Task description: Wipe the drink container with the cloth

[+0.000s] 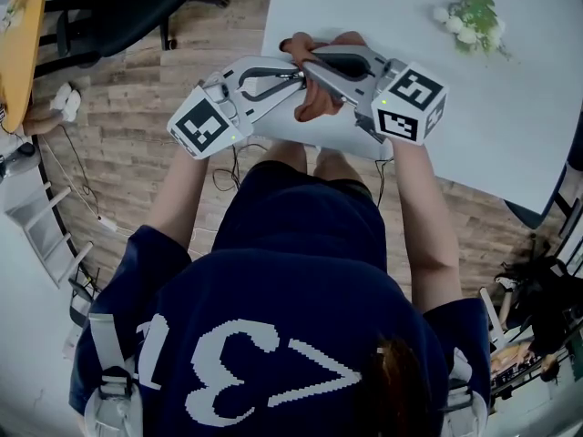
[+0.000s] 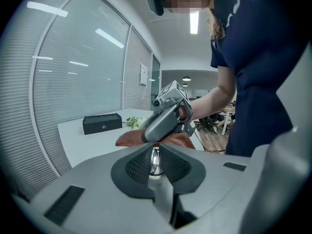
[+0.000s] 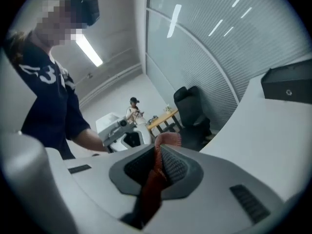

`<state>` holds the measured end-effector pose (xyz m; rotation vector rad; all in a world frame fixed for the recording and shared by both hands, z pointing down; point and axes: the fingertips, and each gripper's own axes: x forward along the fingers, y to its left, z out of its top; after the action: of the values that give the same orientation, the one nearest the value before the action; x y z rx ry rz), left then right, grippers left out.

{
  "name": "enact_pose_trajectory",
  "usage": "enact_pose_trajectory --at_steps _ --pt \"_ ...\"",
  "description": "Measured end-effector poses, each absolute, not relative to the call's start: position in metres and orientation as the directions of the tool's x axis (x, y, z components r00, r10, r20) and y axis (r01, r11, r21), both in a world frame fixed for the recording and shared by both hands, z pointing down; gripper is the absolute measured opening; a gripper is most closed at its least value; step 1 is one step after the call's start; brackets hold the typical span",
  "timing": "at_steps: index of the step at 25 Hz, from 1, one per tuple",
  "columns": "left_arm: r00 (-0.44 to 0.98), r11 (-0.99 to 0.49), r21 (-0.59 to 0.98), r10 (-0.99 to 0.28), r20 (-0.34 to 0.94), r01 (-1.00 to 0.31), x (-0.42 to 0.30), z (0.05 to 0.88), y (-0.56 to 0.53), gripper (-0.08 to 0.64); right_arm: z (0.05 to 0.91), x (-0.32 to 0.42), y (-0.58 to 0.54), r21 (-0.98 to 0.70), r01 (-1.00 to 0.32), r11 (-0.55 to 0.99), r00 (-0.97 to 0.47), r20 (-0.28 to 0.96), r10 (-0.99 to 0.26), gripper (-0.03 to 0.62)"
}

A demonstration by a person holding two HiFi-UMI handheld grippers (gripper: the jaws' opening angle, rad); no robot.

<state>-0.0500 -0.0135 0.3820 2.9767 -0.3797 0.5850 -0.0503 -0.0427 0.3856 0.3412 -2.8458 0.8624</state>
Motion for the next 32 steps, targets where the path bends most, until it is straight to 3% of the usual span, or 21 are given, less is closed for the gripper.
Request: enact_pose_trajectory --at_steps 11,19,22,29,32 --pt "0.897 -0.979 -0.019 -0.192 0.398 -0.201 -0.052 0.383 0.002 0.046 0.477 0.007 -0.072 -0.555 -0.442 0.705 -0.878 0.429 -0.212 0.044" --pt "0.882 -0.988 -0.098 -0.148 0.448 -0.116 -0.041 0.383 0.009 0.047 0.4 -0.048 -0.041 -0.588 -0.174 0.79 -0.95 0.311 0.023 0.044" --pt "0.865 -0.988 -0.125 -0.138 0.482 -0.088 -0.041 0.383 0.012 0.046 0.388 -0.06 -0.03 -0.543 -0.105 0.833 -0.941 0.325 0.093 0.044" --pt "0.862 -0.986 -0.153 -0.128 0.49 -0.06 -0.039 0.385 0.022 0.044 0.477 -0.004 -0.068 -0.58 -0.308 0.754 -0.871 0.49 0.021 0.044" --pt "0.863 -0.986 -0.155 -0.125 0.489 -0.054 -0.039 0.384 0.024 0.044 0.486 -0.001 -0.072 -0.607 -0.314 0.73 -0.867 0.497 0.04 0.044"
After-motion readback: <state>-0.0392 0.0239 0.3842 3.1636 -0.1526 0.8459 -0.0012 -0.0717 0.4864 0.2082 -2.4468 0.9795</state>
